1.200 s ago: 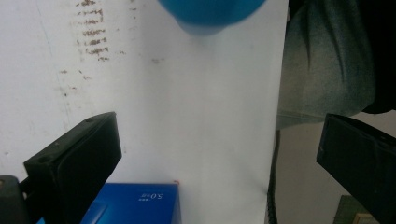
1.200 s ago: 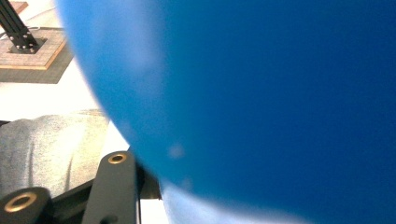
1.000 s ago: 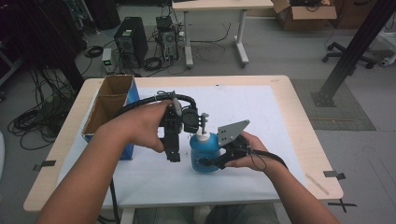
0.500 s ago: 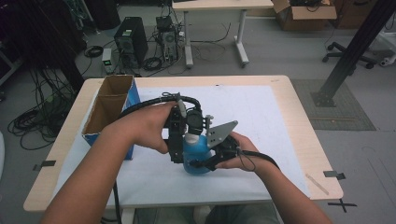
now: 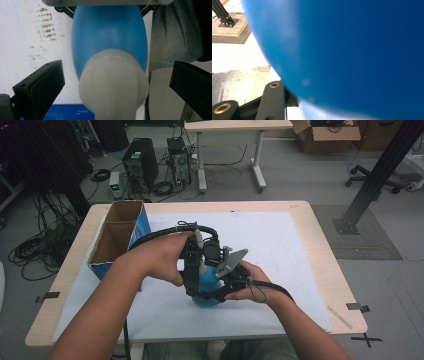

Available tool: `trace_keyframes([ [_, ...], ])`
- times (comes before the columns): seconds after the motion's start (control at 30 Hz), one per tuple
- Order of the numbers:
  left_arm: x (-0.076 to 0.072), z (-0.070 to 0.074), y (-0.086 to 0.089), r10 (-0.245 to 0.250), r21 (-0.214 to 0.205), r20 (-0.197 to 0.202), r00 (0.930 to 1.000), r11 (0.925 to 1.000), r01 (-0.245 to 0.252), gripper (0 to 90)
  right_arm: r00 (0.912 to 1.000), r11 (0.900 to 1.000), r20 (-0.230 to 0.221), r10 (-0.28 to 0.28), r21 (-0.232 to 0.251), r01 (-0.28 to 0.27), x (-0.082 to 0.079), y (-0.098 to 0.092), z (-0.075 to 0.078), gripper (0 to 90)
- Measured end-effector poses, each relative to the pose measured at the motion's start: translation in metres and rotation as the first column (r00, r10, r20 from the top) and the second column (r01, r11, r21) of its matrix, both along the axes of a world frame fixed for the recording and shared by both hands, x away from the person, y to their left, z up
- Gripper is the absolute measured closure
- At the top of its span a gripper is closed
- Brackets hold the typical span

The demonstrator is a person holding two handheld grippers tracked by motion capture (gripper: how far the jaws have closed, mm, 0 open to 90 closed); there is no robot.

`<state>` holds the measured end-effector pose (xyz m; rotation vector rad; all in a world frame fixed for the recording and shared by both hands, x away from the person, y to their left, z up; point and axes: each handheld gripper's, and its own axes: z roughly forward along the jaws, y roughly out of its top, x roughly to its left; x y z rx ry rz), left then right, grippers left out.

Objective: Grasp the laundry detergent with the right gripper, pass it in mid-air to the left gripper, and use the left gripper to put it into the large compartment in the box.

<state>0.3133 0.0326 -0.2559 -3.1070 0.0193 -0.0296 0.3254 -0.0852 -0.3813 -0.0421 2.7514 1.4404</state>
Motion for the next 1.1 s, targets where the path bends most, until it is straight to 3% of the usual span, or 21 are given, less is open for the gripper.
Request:
trace_keyframes([
  [0.73,0.001,-0.012,-0.003,0.037,-0.022,0.011,0.9992,0.9991,-0.037,0.5,0.9999,0.9997,0.008,-0.010,0.021,0.010,0.001,0.005,0.001,45.6],
  [1.1,0.003,-0.011,-0.002,0.045,-0.028,0.001,0.9990,0.9986,-0.045,8.1,0.9998,0.9996,0.014,-0.016,0.022,0.016,0.001,0.005,0.001,45.5],
])
